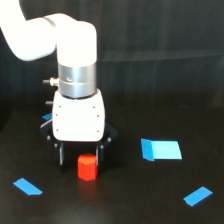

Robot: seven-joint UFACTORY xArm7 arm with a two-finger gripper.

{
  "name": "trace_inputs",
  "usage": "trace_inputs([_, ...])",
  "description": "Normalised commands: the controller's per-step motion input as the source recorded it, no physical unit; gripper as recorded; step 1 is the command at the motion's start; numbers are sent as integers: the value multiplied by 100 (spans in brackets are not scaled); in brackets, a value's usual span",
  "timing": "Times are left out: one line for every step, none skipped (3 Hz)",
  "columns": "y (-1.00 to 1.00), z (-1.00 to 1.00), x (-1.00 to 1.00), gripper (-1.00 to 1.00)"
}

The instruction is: Pick up the red object from the table

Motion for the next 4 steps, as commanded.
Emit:
trace_inputs([20, -13, -12, -100])
trace_inputs([11, 2, -10, -97])
trace_inputs([-2, 6, -13, -91])
trace_inputs([-6, 27, -12, -100])
